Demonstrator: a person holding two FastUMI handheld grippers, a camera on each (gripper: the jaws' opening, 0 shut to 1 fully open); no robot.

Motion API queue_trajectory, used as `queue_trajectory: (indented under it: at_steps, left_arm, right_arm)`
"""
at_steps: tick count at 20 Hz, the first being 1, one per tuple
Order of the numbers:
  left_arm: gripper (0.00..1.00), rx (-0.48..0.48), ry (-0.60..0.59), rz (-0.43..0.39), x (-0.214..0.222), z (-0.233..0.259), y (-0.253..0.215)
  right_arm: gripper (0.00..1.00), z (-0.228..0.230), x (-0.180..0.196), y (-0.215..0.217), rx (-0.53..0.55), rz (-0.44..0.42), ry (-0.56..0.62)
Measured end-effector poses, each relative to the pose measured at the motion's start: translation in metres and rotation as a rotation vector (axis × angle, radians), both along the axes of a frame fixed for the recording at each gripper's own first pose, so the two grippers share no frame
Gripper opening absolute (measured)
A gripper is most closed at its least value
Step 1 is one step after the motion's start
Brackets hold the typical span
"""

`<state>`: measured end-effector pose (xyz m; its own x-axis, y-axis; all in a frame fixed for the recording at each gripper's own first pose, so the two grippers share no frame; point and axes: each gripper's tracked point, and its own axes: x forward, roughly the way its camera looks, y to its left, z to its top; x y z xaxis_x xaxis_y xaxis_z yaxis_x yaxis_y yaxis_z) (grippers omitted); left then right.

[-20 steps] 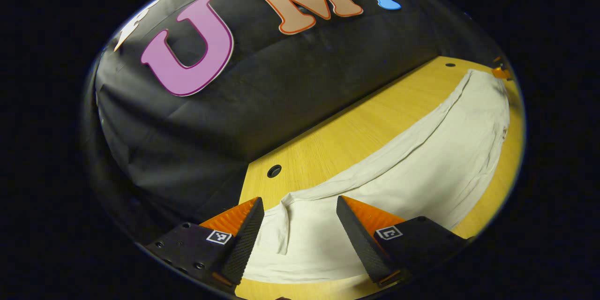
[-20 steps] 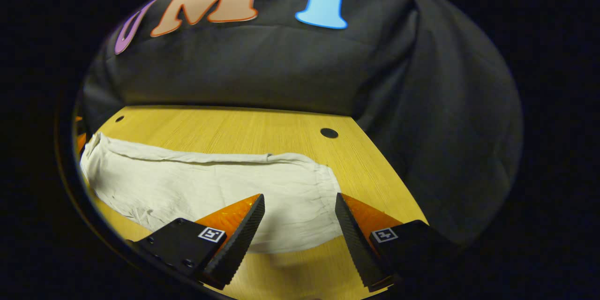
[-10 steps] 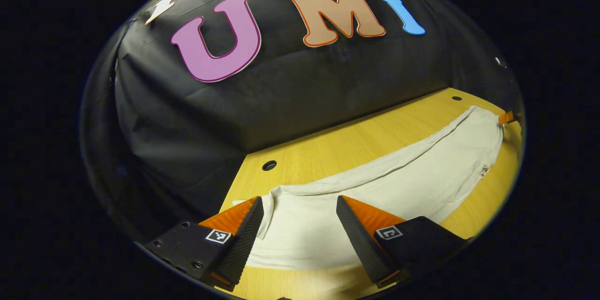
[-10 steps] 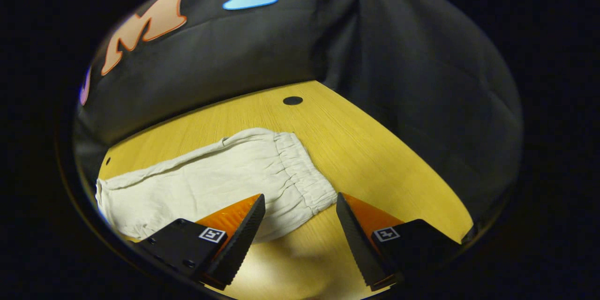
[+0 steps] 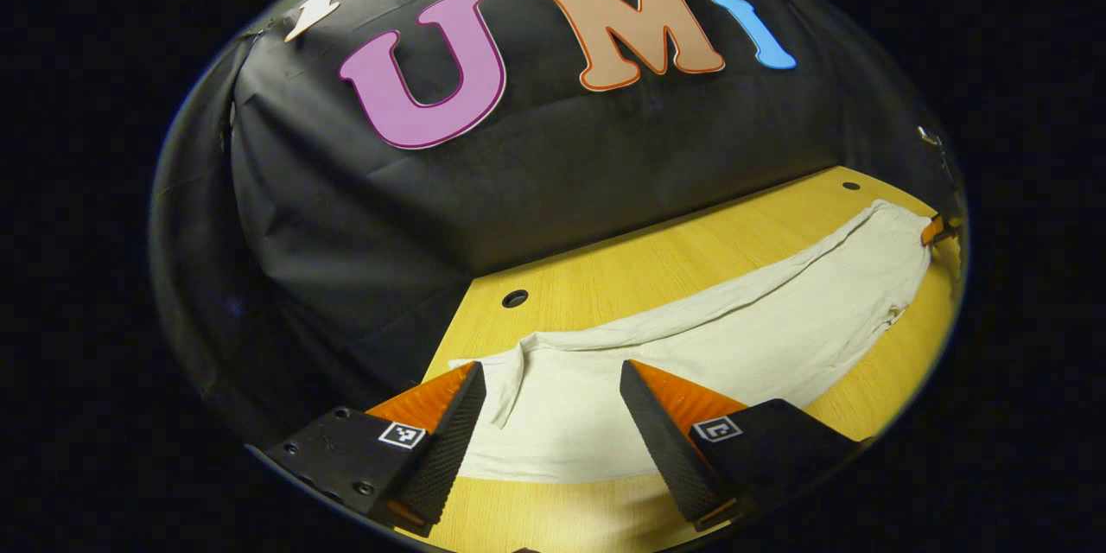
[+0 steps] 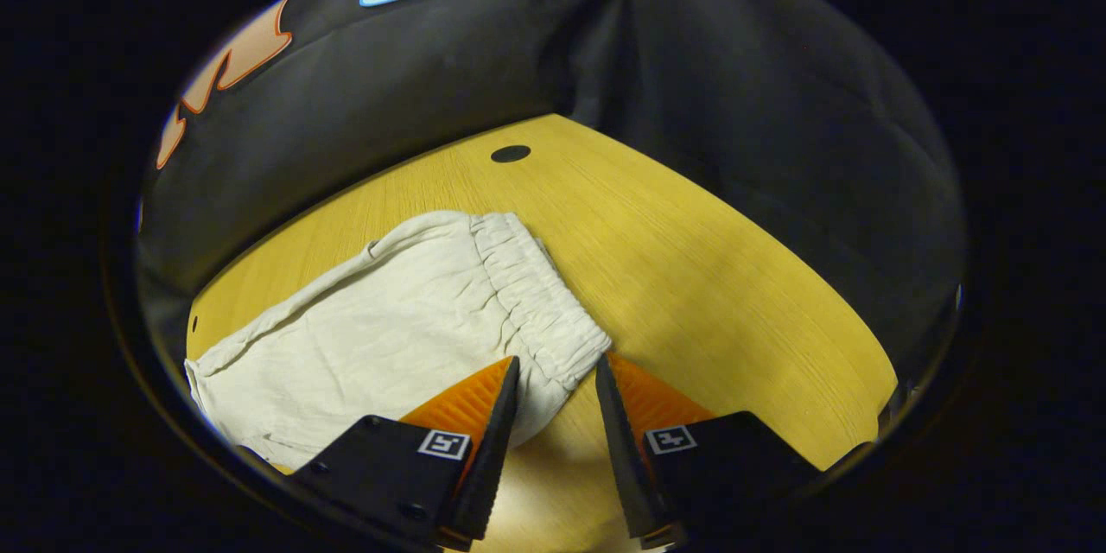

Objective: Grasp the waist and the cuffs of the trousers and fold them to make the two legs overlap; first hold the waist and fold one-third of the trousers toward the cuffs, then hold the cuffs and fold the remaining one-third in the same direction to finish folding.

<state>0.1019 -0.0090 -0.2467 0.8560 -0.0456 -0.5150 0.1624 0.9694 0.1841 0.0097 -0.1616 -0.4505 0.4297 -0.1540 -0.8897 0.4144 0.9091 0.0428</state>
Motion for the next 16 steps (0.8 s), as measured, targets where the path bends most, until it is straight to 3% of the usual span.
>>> queue_trajectory:
  at_steps: [1,2,4,5,6,11,16]
  left_arm:
    - [0.95,-0.004,0.003,0.004,0.001,-0.001,0.0]
    - [0.96,-0.007,0.008,0.008,0.0,-0.002,0.0]
    - [0.96,-0.01,0.009,0.012,-0.001,-0.002,0.001]
    - [0.96,-0.012,0.006,0.012,-0.001,0.0,0.0]
    - [0.95,-0.013,0.004,0.012,-0.002,0.0,0.0]
    - [0.95,-0.019,-0.001,0.026,-0.003,0.002,0.002]
    - [0.95,-0.068,0.006,0.07,-0.001,0.0,0.01]
  right_arm:
    - [0.49,-0.002,-0.002,0.005,0.036,0.004,0.02]
    - [0.25,0.001,0.001,0.007,0.046,-0.003,0.005]
    - [0.11,0.001,0.001,0.005,0.073,-0.006,0.014]
    - [0.16,0.004,0.0,-0.002,0.047,-0.012,0.016]
    - [0.09,0.007,0.0,-0.008,0.024,-0.006,0.023]
    - [0.08,0.041,0.014,-0.012,-0.034,0.037,-0.015]
    - [0.08,0.107,0.031,0.005,-0.036,0.189,-0.17]
